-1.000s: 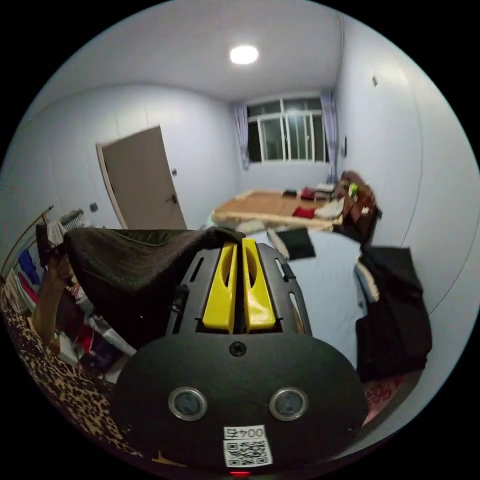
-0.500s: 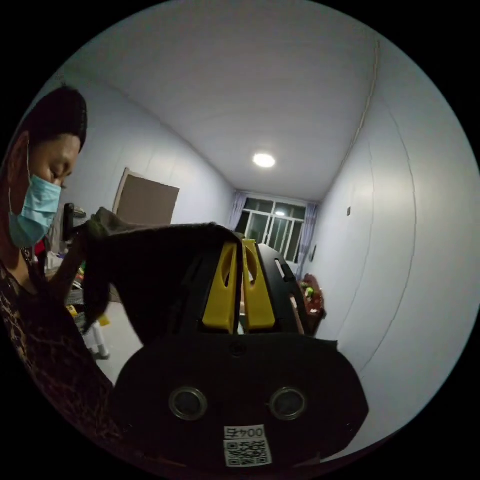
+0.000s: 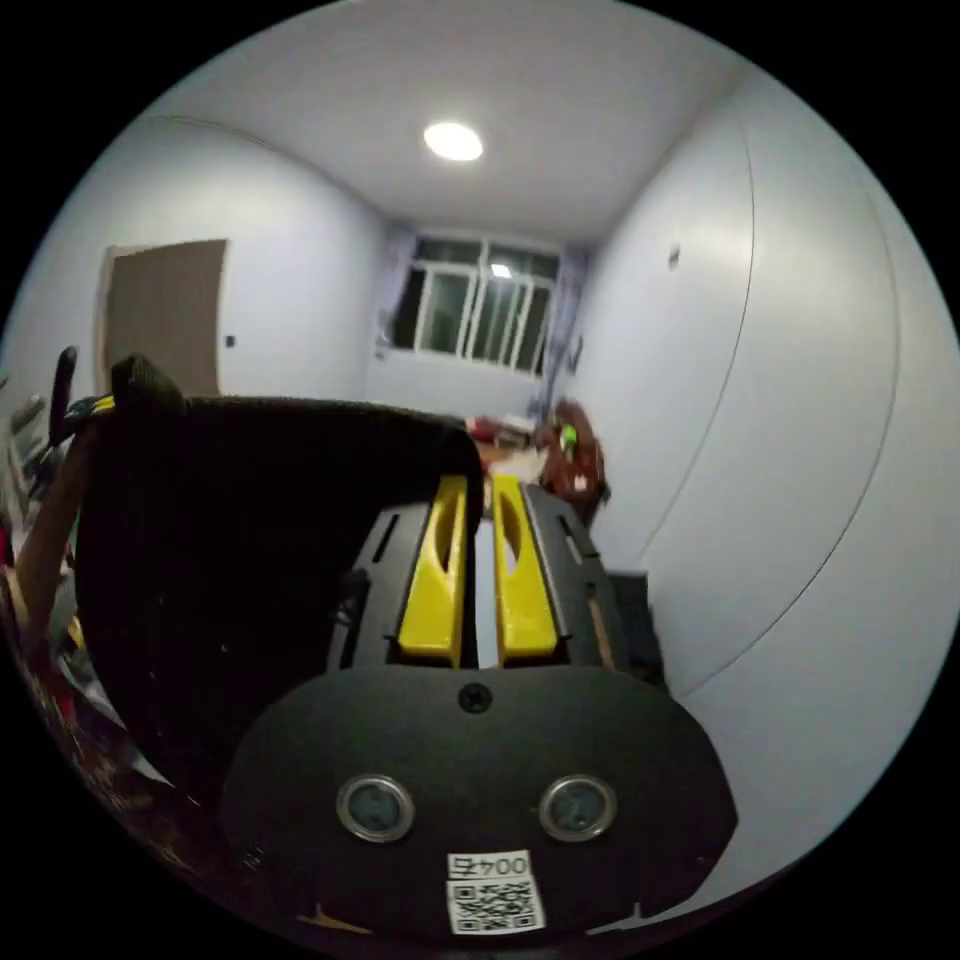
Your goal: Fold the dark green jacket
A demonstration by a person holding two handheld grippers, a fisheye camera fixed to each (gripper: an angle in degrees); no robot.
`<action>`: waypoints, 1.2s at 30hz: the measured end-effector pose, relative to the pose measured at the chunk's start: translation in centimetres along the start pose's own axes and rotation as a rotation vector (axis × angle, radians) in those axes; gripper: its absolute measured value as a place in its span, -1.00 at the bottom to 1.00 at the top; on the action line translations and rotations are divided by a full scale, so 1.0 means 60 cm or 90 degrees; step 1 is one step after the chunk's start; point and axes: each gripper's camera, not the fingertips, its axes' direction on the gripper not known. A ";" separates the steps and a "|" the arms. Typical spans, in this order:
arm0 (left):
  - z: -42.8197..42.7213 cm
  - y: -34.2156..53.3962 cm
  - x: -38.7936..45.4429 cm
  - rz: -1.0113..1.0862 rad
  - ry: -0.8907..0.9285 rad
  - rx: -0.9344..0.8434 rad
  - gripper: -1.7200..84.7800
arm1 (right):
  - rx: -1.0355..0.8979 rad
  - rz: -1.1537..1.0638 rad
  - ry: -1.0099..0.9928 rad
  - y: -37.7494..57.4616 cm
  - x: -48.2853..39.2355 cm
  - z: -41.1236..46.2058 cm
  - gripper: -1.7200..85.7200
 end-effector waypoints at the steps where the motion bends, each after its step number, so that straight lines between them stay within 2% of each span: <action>1: 0.076 -0.019 -0.054 -0.051 0.054 -0.079 -0.75 | -0.082 0.059 -0.010 -0.024 0.039 0.094 -0.75; 3: 0.132 -0.015 -0.122 -0.128 0.104 -0.088 -0.73 | -0.112 0.139 -0.022 -0.031 0.087 0.177 -0.67; 4: 0.147 -0.002 -0.150 -0.152 0.111 -0.071 -0.72 | -0.078 0.176 -0.040 -0.025 0.103 0.197 -0.66; 6: 0.166 0.027 -0.174 -0.143 0.103 -0.063 -0.72 | -0.037 0.173 -0.077 -0.005 0.102 0.213 -0.66; 8: 0.195 0.075 -0.190 -0.120 0.105 -0.093 -0.72 | -0.051 0.145 -0.108 0.028 0.082 0.239 -0.67; 12: 0.285 0.260 -0.240 -0.170 0.171 -0.230 -0.69 | -0.173 0.142 -0.269 0.170 0.005 0.316 -0.71; 14: 0.322 0.348 -0.253 -0.209 0.224 -0.294 -0.67 | -0.259 0.157 -0.303 0.250 -0.049 0.347 -0.72; 16: 0.353 0.439 -0.264 -0.244 0.223 -0.370 -0.63 | -0.371 0.214 -0.326 0.360 -0.120 0.371 -0.71; 20: 0.378 0.496 -0.305 -0.311 0.249 -0.382 -0.56 | -0.478 0.299 -0.260 0.472 -0.197 0.363 -0.70; 22: 0.392 0.485 -0.315 -0.259 0.252 -0.388 -0.55 | -0.521 0.298 -0.182 0.499 -0.234 0.355 -0.70; 26: 0.406 0.465 -0.302 -0.157 0.268 -0.416 -0.53 | -0.585 0.259 -0.127 0.505 -0.279 0.376 -0.71; 29: 0.402 0.454 -0.299 -0.089 0.192 -0.413 -0.54 | -0.594 0.240 -0.080 0.490 -0.302 0.405 -0.71; 32: 0.404 0.448 -0.323 -0.058 0.124 -0.407 -0.64 | -0.612 0.246 -0.055 0.467 -0.302 0.436 -0.73; 33: 0.406 0.447 -0.348 -0.066 0.119 -0.413 -0.80 | -0.625 0.239 -0.059 0.457 -0.301 0.449 -0.74; 34: 0.404 0.443 -0.382 -0.097 0.153 -0.413 -0.89 | -0.637 0.234 -0.068 0.448 -0.298 0.461 -0.74; 36: 0.379 0.428 -0.440 -0.146 0.168 -0.383 -0.91 | -0.652 0.238 -0.084 0.437 -0.290 0.477 -0.74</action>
